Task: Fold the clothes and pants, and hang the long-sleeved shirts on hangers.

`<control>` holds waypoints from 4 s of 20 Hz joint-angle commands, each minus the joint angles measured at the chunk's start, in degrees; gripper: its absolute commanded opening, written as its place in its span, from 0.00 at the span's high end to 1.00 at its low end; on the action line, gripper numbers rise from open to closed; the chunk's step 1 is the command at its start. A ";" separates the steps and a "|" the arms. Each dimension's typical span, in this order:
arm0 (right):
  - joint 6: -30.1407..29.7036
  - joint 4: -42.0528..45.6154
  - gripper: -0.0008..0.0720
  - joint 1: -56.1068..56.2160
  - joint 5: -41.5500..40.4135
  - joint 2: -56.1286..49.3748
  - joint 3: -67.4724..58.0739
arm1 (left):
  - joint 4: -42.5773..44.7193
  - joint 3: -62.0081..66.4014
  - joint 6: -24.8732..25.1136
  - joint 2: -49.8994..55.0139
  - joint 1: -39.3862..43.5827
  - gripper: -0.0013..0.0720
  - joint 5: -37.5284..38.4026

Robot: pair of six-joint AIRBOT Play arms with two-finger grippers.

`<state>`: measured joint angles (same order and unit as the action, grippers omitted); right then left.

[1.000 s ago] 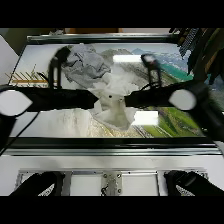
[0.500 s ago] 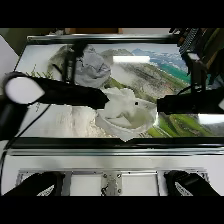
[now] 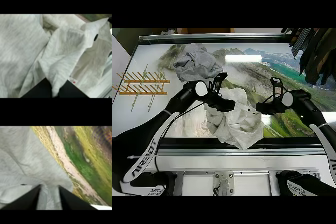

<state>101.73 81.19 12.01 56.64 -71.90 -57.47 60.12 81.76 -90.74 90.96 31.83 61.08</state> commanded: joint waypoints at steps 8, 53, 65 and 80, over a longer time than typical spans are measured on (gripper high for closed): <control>-5.99 -0.39 0.09 -0.04 7.23 4.52 1.11 | -0.17 6.91 0.35 6.80 -2.47 0.96 4.52; 13.84 10.05 0.97 21.11 42.58 0.00 -27.23 | 1.20 0.83 2.40 -5.97 -9.68 0.62 26.53; 13.79 9.68 0.96 21.18 42.40 0.00 -27.23 | 13.14 0.83 4.59 -18.82 -22.99 0.09 21.73; 13.81 9.66 0.96 21.18 42.38 -0.02 -27.23 | 47.45 0.83 4.33 0.63 -39.26 0.15 0.24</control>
<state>115.55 90.87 33.15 99.00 -71.88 -84.73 99.79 82.59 -86.43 85.84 -6.63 65.93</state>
